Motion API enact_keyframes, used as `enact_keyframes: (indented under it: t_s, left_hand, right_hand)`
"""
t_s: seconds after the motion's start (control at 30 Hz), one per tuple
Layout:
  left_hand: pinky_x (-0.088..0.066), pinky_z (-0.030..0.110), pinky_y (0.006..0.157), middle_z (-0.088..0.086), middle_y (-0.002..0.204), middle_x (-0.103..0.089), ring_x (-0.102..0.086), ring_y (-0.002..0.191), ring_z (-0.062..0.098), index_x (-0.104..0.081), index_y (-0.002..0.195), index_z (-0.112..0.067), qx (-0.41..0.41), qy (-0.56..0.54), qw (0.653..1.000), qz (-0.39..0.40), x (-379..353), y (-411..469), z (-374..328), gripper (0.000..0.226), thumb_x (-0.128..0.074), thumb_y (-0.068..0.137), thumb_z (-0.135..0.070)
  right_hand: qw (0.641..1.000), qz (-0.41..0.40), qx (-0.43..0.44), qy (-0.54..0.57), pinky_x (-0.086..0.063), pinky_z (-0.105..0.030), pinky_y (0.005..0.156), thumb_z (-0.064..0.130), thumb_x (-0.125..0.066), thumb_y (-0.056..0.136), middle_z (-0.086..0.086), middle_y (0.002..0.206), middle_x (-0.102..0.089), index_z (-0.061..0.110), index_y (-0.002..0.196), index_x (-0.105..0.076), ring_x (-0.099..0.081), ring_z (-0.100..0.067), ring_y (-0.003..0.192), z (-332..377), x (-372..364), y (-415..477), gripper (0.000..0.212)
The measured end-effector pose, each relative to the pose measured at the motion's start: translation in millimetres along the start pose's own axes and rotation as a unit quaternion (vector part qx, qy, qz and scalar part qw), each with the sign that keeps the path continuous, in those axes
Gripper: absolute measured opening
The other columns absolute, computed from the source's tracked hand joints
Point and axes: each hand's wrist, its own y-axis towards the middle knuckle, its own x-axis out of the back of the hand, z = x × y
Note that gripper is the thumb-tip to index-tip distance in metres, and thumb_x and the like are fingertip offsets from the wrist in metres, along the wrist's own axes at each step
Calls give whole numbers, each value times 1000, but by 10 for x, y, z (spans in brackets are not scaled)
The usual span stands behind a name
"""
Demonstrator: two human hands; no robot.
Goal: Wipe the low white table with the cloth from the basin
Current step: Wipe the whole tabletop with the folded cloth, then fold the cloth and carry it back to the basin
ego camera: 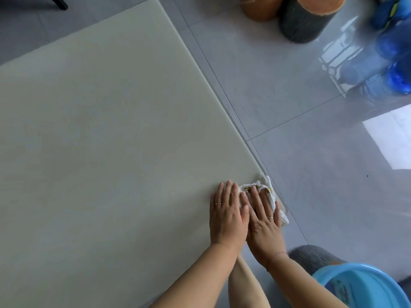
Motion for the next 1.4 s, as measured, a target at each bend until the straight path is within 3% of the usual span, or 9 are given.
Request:
enact_keyframes:
  t_s: [0.07, 0.2, 0.33, 0.47, 0.6, 0.7, 0.8, 1.2, 1.4]
  left_hand:
    - [-19, 35, 117, 9, 150, -35, -28, 141, 22, -38, 142, -8, 32, -53, 998, 13, -11, -102, -50, 54, -53, 93, -23]
    - [-34, 32, 105, 12, 133, -51, -46, 125, 26, -40, 139, -7, 201, -213, 955, -43, -3, -139, -192, 50, -53, 91, -13]
    - [-48, 36, 86, 12, 109, -63, -61, 100, 29, -42, 130, -11, 360, -352, 864, 7, -20, -77, -312, 49, -62, 85, -18]
    - [-51, 41, 86, 12, 100, -66, -63, 97, 31, -58, 98, -6, 388, -347, 852, 51, -13, -51, -339, 29, -66, 80, -28]
    - [-52, 35, 81, 7, 98, -66, -62, 93, 27, -60, 95, -11, 368, -347, 862, 36, 167, -17, -339, 23, -61, 84, -31]
    - [-43, 24, 61, -1, 86, -63, -58, 78, 16, -55, 93, -15, 310, -395, 865, 26, 458, -53, -378, 16, -60, 86, -29]
    - [-42, 19, 61, -3, 86, -65, -60, 76, 10, -55, 91, -20, 229, -424, 876, 15, 865, -90, -450, 13, -63, 84, -26]
    - [-52, 29, 64, 2, 89, -71, -66, 76, 12, -52, 101, -20, -4, -520, 854, -9, 2549, -807, -1687, 10, -58, 93, -21]
    - [-50, 26, 59, 5, 85, -72, -64, 72, 14, -45, 106, -19, -84, -515, 850, 79, 2870, -1621, -2484, 15, -54, 95, -16]
  right_hand:
    - [997, -29, -4, 76, 3, -39, 119, 23, -40, 99, 7, 158, -7, 29, 148, -21, 5, -12, 146, 12, 83, -87, 53]
    - [962, -187, -112, 164, -38, -46, 103, 10, -66, 84, -12, 138, -47, 16, 127, -56, -48, -32, 123, -75, 274, -197, 44]
    - [932, -99, -255, 239, -40, -39, 93, 27, -66, 85, -12, 121, -50, 13, 127, -51, -50, -30, 110, -131, 386, -46, 47]
    - [879, -59, -328, 341, -44, -33, 65, 31, -67, 82, 0, 76, -56, 15, 91, -53, -54, -22, 74, -35, 444, 53, 23]
    - [824, -47, -311, 471, -28, -25, 50, 14, -60, 84, 1, 57, -35, 14, 62, -37, -32, -16, 55, 13, 583, 52, 32]
    - [786, -47, -287, 545, -36, -24, 51, 8, -56, 87, -5, 68, -48, 7, 74, -54, -45, -18, 63, 95, 877, -19, 13]
    - [755, -53, -254, 603, -42, -27, 54, 8, -54, 89, -10, 77, -58, 0, 89, -60, -54, -22, 69, 211, 1291, -119, 10]
    - [730, -147, -100, 660, -48, -32, 61, 9, -59, 88, -8, 85, -64, 5, 97, -59, -59, -21, 77, 459, 3342, -1218, 9]
    - [708, -242, -94, 657, -48, -22, 53, 18, -60, 90, -6, 89, -67, 6, 101, -59, -61, -16, 76, 253, 3797, -2366, 16]
